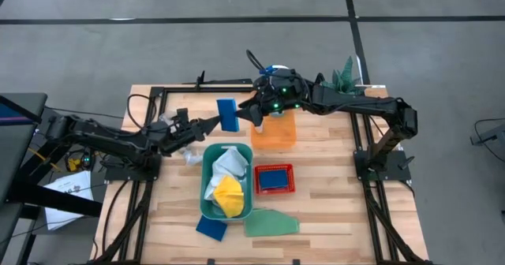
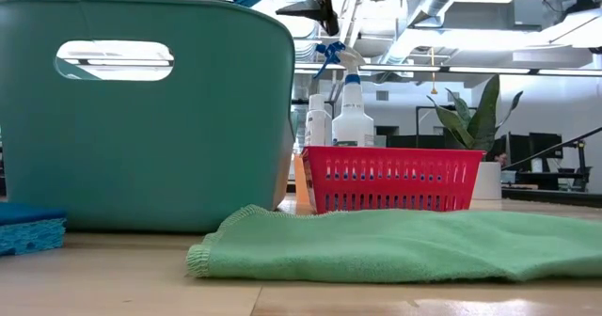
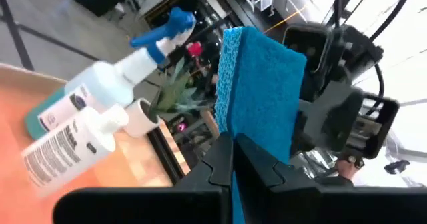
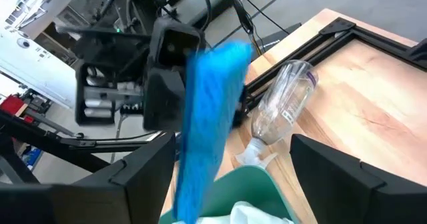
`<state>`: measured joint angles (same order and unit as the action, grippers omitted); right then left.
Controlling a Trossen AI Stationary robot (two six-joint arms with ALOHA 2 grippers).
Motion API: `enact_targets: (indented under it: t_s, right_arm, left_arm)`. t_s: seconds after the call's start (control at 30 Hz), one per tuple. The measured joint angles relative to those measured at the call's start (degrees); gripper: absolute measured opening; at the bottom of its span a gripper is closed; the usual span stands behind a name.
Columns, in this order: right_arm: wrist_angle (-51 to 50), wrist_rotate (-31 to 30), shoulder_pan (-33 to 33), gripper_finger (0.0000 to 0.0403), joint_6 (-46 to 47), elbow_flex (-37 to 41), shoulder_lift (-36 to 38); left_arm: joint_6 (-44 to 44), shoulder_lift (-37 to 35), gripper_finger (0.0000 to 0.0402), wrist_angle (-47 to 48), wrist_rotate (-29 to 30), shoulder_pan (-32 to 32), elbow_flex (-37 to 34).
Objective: Pick & Place Kitchen Items
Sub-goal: Put the blue sponge into the red bin
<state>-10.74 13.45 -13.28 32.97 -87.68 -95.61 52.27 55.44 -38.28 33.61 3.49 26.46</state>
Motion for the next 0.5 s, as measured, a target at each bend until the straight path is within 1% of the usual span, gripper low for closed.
enact_targets:
  t_s: [0.13, 0.23, 0.3, 0.5]
  right_arm:
    - [-0.07, 0.00, -0.02, 0.0285, 0.00, 0.00, 0.00]
    - [-0.87, 0.00, -0.02, 0.0285, 0.00, 0.00, 0.00]
    - [-1.94, -0.05, -0.02, 0.0285, 0.00, 0.00, 0.00]
    - [-4.40, -3.72, 0.02, 0.0285, 0.15, 0.00, 0.00]
  left_arm:
    - [1.80, 2.42, 0.0000, -0.16, 1.02, -0.18, 0.35]
    - [1.84, 4.61, 0.0000, -0.26, 1.31, -0.66, 2.01]
    - [1.77, 5.89, 0.0000, -0.42, 2.52, -0.68, 3.23]
    - [2.06, 7.67, 0.0000, -0.37, 5.41, -0.67, 4.37]
